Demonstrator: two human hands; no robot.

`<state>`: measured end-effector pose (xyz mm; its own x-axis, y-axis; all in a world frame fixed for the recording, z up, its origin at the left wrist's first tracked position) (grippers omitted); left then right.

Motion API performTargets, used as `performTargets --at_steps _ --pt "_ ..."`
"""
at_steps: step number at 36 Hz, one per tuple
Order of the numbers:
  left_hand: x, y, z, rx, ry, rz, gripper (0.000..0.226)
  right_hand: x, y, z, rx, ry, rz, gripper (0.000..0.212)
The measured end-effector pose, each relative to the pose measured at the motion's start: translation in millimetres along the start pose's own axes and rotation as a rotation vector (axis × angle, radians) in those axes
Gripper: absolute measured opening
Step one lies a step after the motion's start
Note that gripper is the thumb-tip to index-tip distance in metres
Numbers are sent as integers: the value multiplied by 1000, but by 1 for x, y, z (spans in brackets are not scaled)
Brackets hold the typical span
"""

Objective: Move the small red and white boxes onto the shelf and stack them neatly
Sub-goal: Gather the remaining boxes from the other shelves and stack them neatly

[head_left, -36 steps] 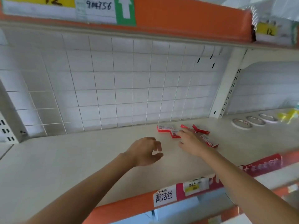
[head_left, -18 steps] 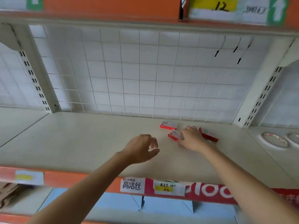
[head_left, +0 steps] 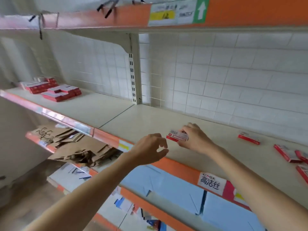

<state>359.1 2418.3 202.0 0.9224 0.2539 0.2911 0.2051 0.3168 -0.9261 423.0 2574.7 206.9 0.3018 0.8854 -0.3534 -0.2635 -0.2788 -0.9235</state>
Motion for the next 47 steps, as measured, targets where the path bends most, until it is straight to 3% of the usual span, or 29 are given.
performTargets --at_steps 4,7,13,18,24,29,40,47 --pt "-66 -34 -61 11 -110 29 17 -83 32 27 1 -134 15 39" --pt "-111 -59 -112 18 -180 43 35 -148 58 45 2 -223 31 42" --pt "-177 -99 -192 -48 -259 155 22 -256 116 71 -51 -360 52 45" --pt "-222 -111 -227 -34 -306 182 44 -309 152 90 -113 -444 -27 47" --pt "-272 -112 -228 8 -316 152 19 -340 170 141 -123 -466 -13 49" --pt "-331 -124 -211 40 -332 83 22 -355 179 212 -92 -431 -3 43" --pt "-454 -181 -147 122 -338 174 22 -381 224 341 -151 -340 78 39" --pt "-514 -187 -116 160 -314 128 25 -377 241 400 -80 -153 89 39"
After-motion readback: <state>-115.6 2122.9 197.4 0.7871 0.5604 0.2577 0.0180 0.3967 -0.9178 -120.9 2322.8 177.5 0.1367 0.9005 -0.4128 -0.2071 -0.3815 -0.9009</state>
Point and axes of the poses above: each hand's wrist, its own z-axis towards the middle knuckle, its own y-axis out of the palm, x = y × z, the point moved 4 cm from there along z, towards the middle knuckle, and after that the axes turned 6 degrees about y, right-handed, at the moved point
